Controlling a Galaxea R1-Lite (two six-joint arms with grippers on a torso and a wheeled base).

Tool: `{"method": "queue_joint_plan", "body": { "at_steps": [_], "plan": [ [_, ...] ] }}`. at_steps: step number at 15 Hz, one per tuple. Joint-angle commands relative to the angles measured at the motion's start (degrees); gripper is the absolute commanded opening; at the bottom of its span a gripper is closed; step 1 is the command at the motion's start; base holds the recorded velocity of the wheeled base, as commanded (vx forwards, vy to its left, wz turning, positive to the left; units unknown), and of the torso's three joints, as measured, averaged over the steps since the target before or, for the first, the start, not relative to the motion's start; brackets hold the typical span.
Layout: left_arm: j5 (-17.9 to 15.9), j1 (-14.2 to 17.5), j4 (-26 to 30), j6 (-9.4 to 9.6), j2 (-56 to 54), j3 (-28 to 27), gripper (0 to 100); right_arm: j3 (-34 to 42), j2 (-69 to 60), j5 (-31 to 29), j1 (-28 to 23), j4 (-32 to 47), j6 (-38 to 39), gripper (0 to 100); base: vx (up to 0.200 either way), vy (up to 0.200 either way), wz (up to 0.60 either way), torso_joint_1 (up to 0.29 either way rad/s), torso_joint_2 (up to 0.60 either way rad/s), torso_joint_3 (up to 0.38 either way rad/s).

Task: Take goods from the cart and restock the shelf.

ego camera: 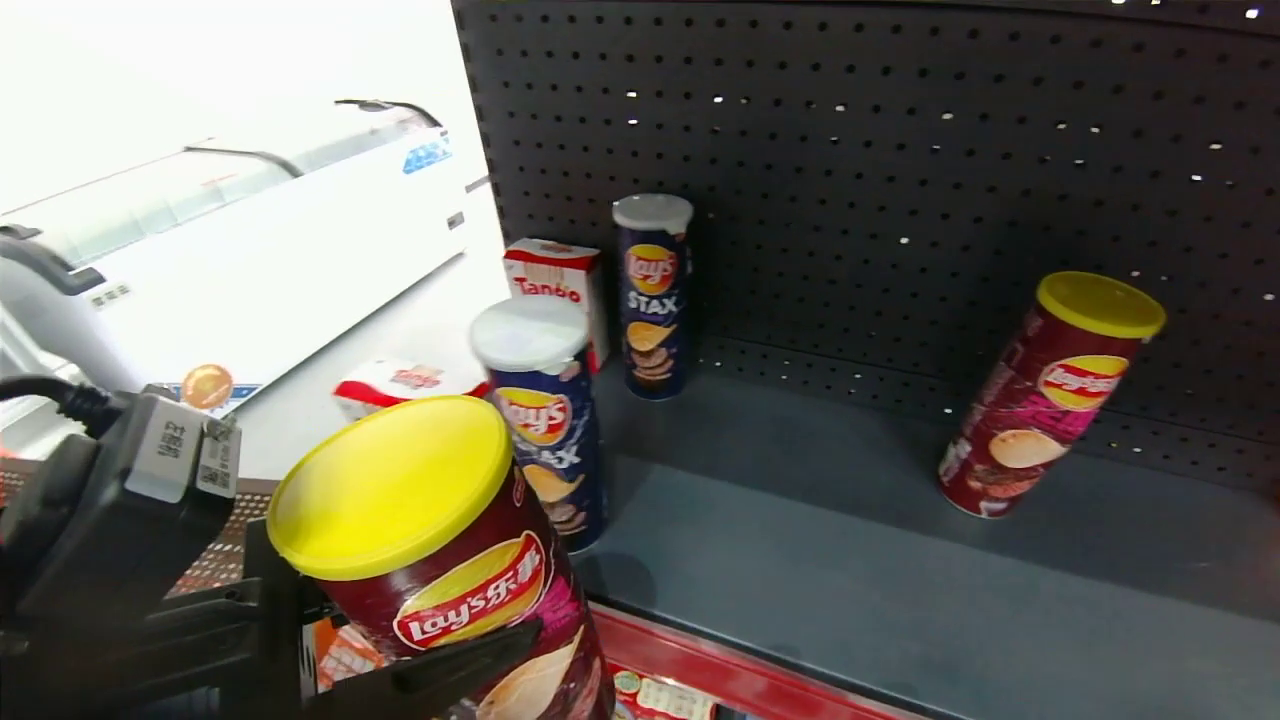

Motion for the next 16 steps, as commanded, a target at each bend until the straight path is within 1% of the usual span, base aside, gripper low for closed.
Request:
{"method": "queue_joint_plan", "body": {
  "at_steps": [1,5,12,14,16],
  "plan": [
    [0.0,0.0,0.0,0.02,0.1,0.0,0,0.0,0.1,0.0,0.0,0.0,0.0,100,0.000,0.000,-0.60,0.002,0.00,-0.007],
    [0.0,0.0,0.0,-0.07,0.0,0.1,0,0.0,0.1,0.0,0.0,0.0,0.0,100,0.000,0.000,-0.60,0.002,0.00,0.002],
    [0.0,0.2,0.0,-0.15,-0.4,0.9,0,0.0,0.1,0.1,0.0,0.0,0.0,100,0.000,0.000,0.00,0.000,0.00,0.000],
    [-0.7,1.2,-0.2,-0.33,-0.4,0.3,0,0.0,0.1,0.2,0.0,0.0,0.0,100,0.000,0.000,0.00,0.000,0.00,0.000],
    [-1.4,1.4,-0.2,-0.51,-0.4,0.1,0,0.0,0.7,0.5,0.2,0.1,-0.1,100,0.000,0.000,0.00,0.000,0.00,0.000]
  ]
}}
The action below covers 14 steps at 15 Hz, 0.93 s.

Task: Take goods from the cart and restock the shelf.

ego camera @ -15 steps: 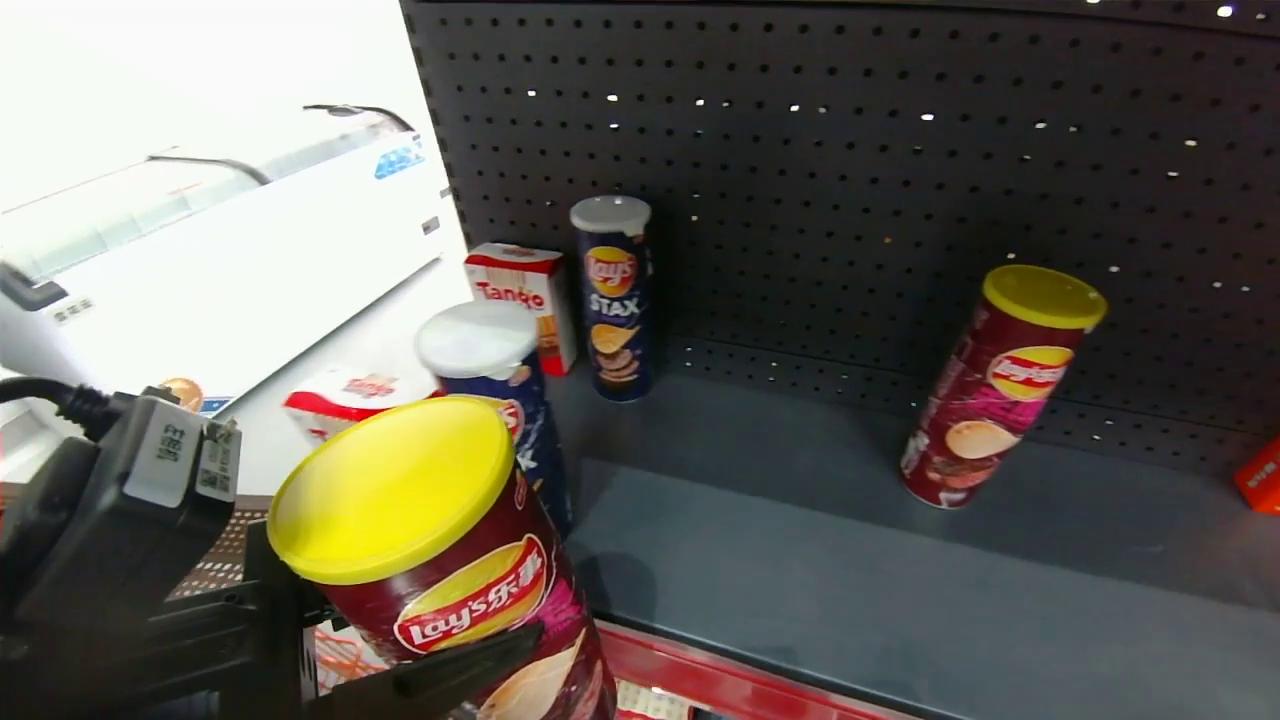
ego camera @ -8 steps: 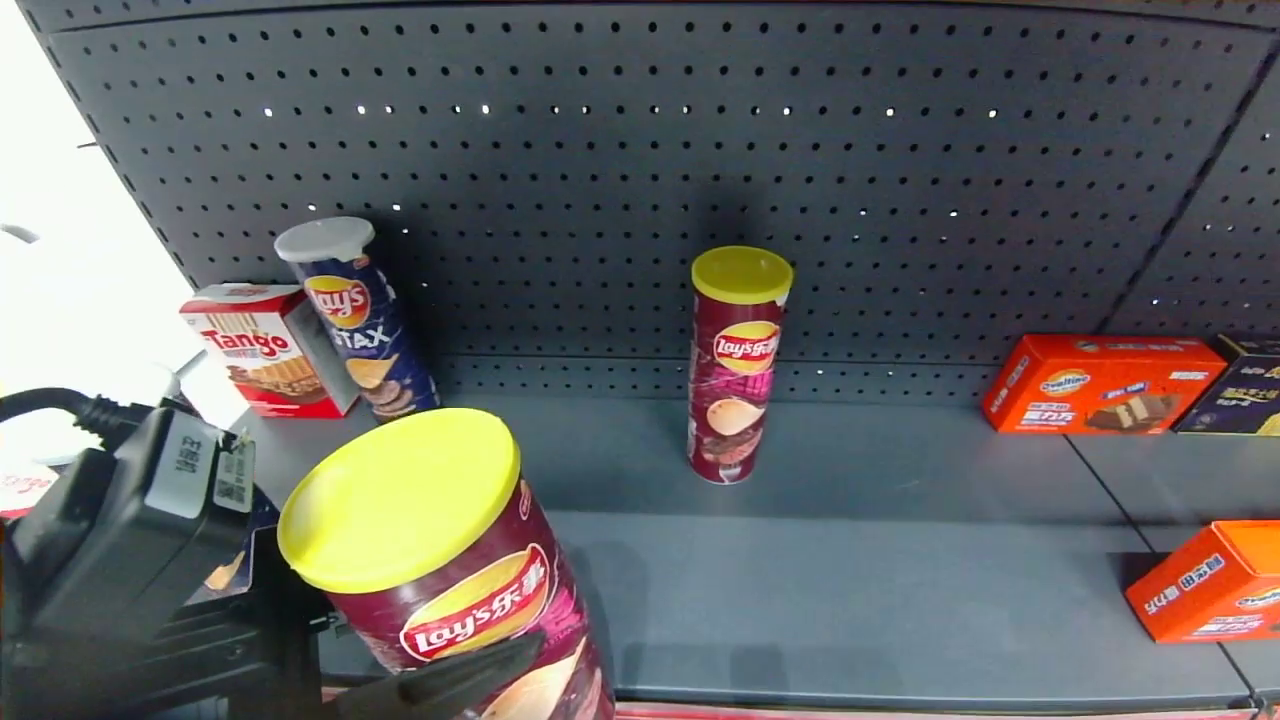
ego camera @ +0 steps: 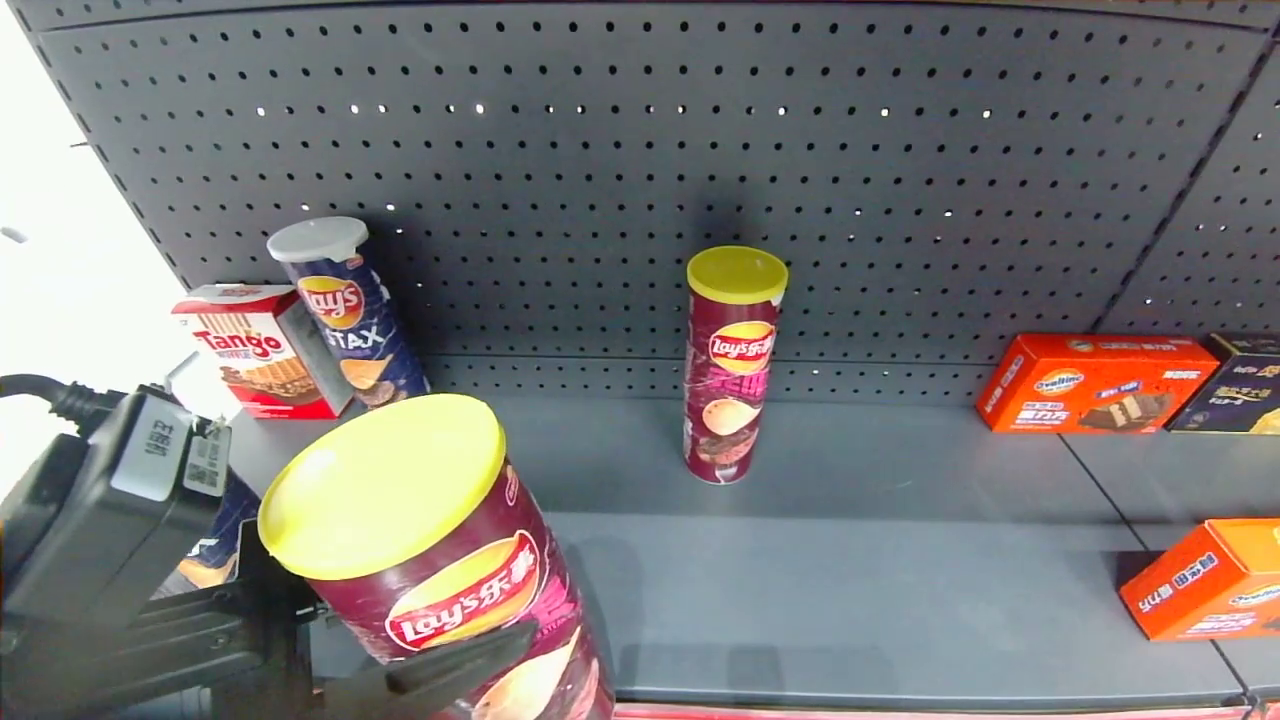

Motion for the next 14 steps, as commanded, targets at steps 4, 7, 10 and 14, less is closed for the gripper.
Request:
{"method": "queue_joint_plan", "body": {
  "at_steps": [4,7,10,14],
  "plan": [
    [-3.5,0.8,-0.3,0.58,1.9,0.5,0,-16.3,19.0,3.2,4.0,-1.5,2.0,100,0.000,0.000,0.00,0.000,0.00,0.000],
    [-3.8,2.2,-1.7,0.06,1.9,0.0,0,-23.9,28.9,4.9,5.8,-3.3,-1.3,100,0.000,0.000,0.00,0.000,0.00,0.000],
    [-3.9,3.3,-1.7,0.06,1.7,0.2,0,-27.9,41.3,7.7,9.5,-6.6,-4.0,100,0.000,0.000,0.00,0.000,0.00,0.000],
    [-4.9,4.2,-2.0,0.06,1.6,0.2,0,-32.5,64.1,8.7,10.5,-30.4,-3.9,100,0.000,0.000,0.00,0.000,0.00,0.000]
  ]
}}
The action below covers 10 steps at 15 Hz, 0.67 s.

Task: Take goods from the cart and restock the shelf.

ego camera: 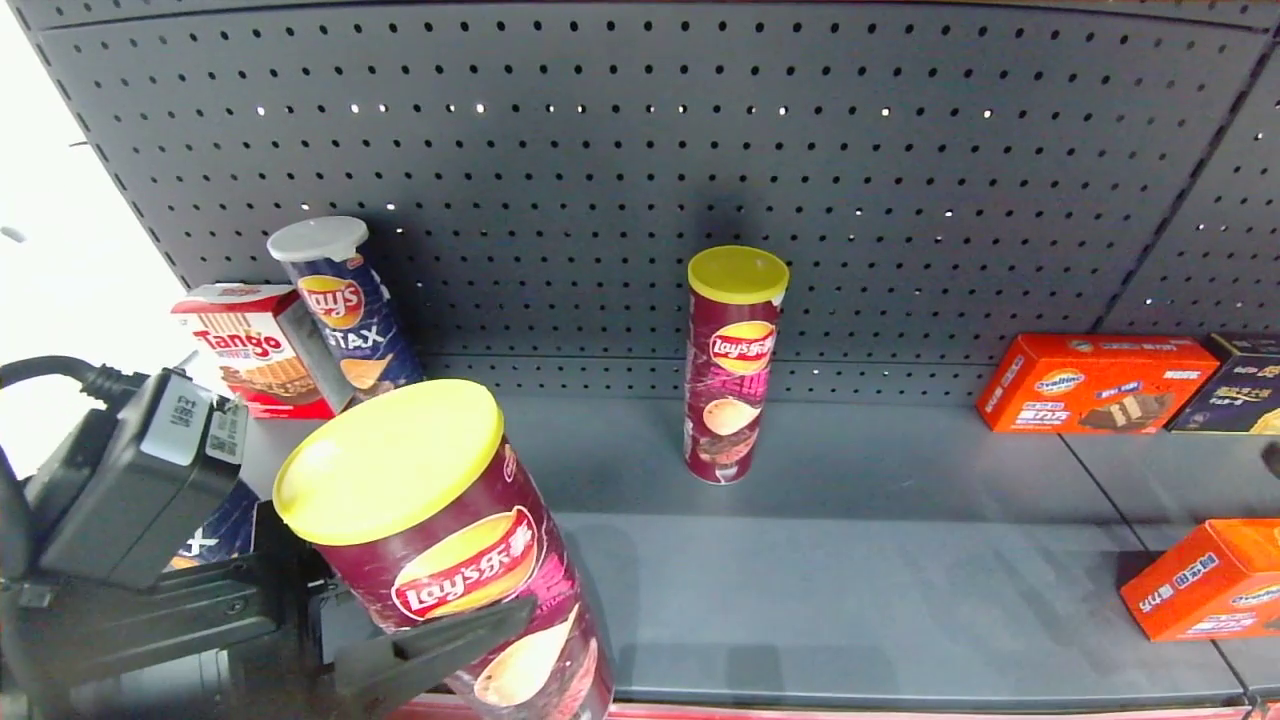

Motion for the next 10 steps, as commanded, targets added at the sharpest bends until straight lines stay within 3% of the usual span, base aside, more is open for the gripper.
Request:
{"method": "queue_joint_plan", "body": {
  "at_steps": [1,4,8,10],
  "plan": [
    [-0.2,0.3,0.0,-0.03,0.0,0.0,0,-5.7,22.5,4.3,1.8,-13.2,-0.8,100,0.000,0.000,0.00,0.000,0.00,0.000],
    [-2.3,2.8,0.0,-0.03,0.0,-0.2,0,-14.8,31.4,18.3,2.1,-15.6,-0.8,100,0.000,0.000,0.00,0.000,0.00,0.000],
    [-5.2,5.4,-0.1,0.06,0.0,-0.3,0,-23.3,39.7,24.1,5.4,-15.9,-1.8,100,0.000,0.000,0.00,0.000,0.00,0.000],
    [-5.9,6.1,0.0,-0.03,0.5,-1.4,0,-25.5,44.1,27.4,6.4,-17.7,-8.1,100,0.000,0.000,0.00,0.000,0.00,0.000]
  ]
}}
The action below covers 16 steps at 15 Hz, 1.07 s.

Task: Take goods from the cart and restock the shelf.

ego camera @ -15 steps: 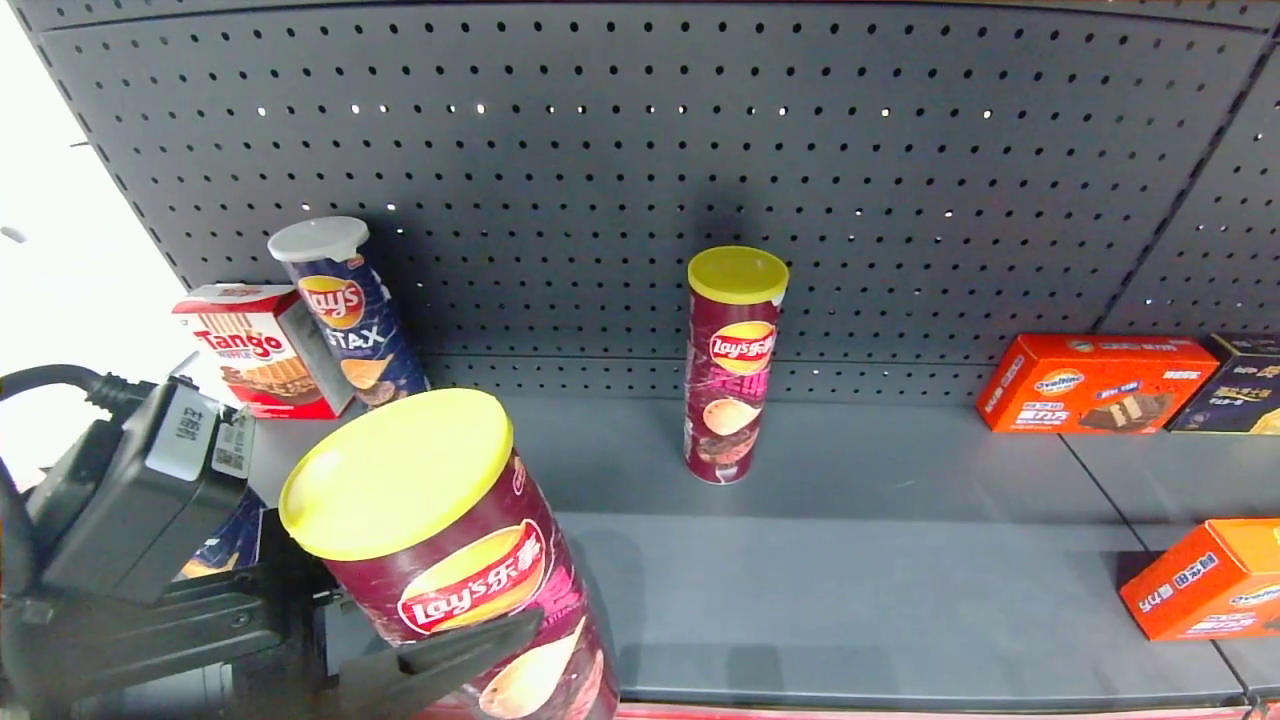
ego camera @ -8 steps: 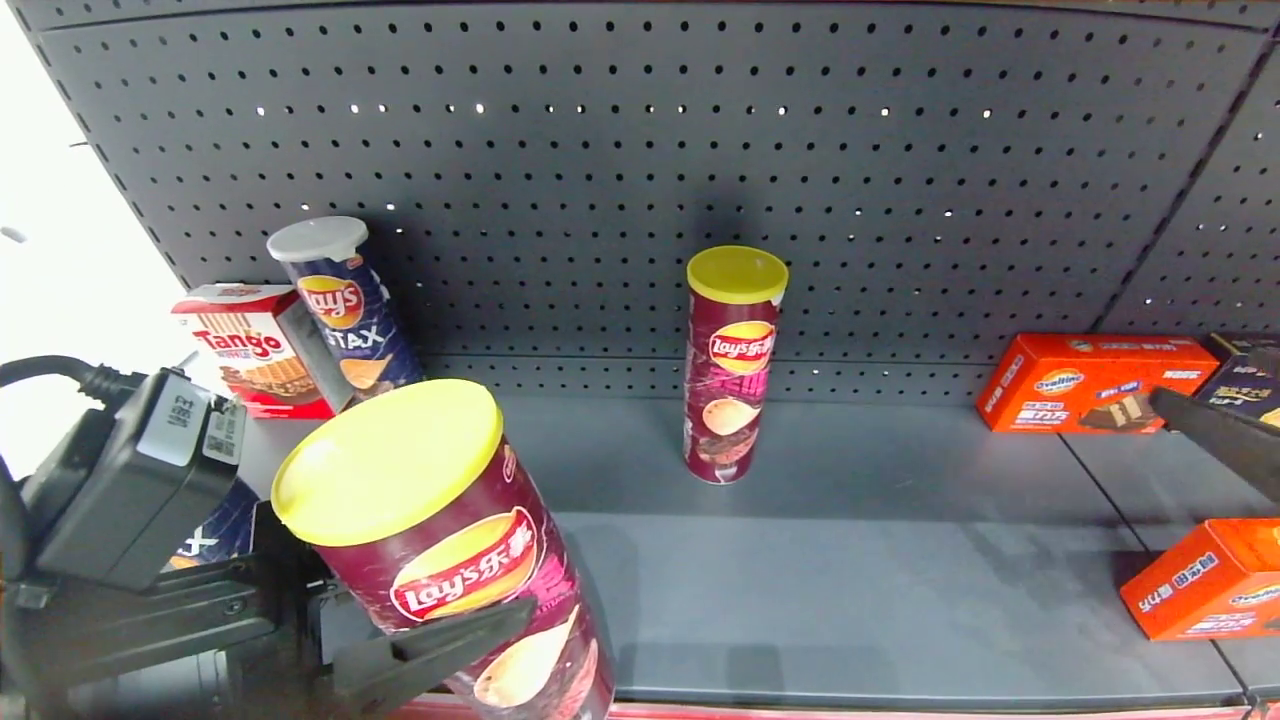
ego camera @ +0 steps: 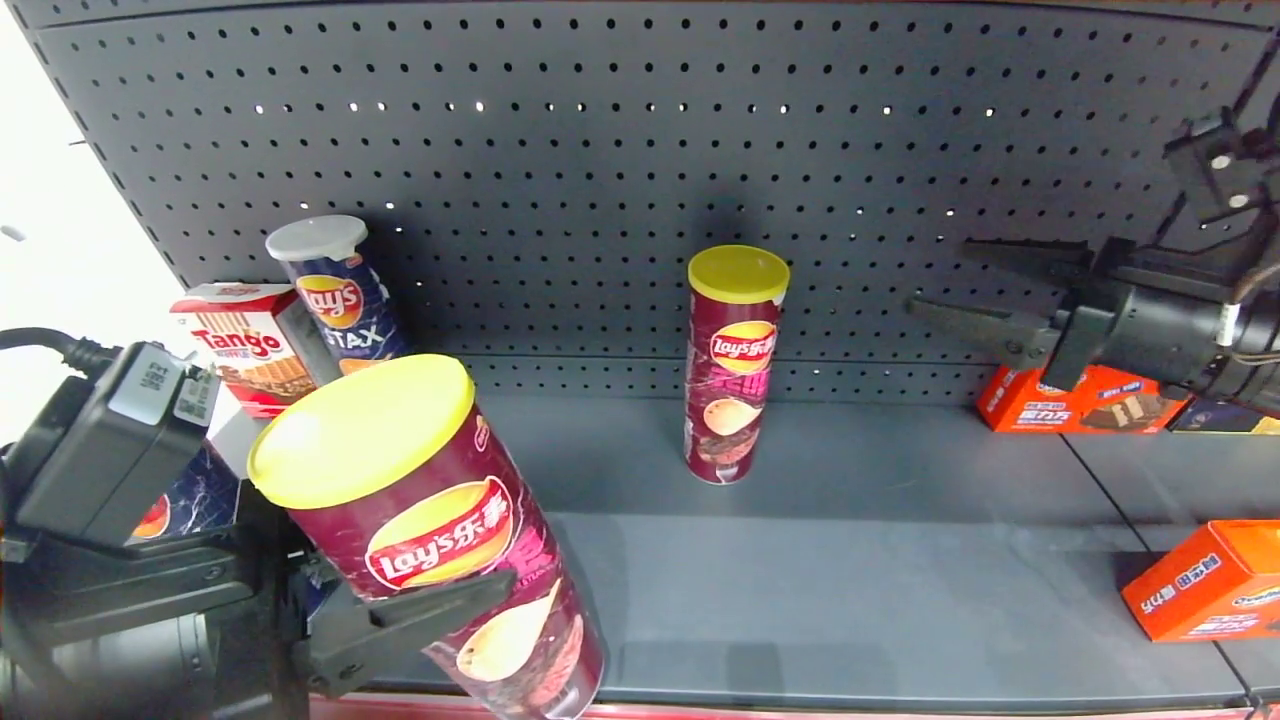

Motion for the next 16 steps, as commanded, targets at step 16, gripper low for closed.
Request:
{"method": "queue_joint_plan", "body": {
  "at_steps": [16],
  "plan": [
    [-0.1,1.2,-0.1,-0.09,2.5,-1.7,0,-8.9,20.8,16.2,6.1,-7.2,-3.4,100,0.000,0.000,0.00,0.000,0.00,0.000]
  ]
}}
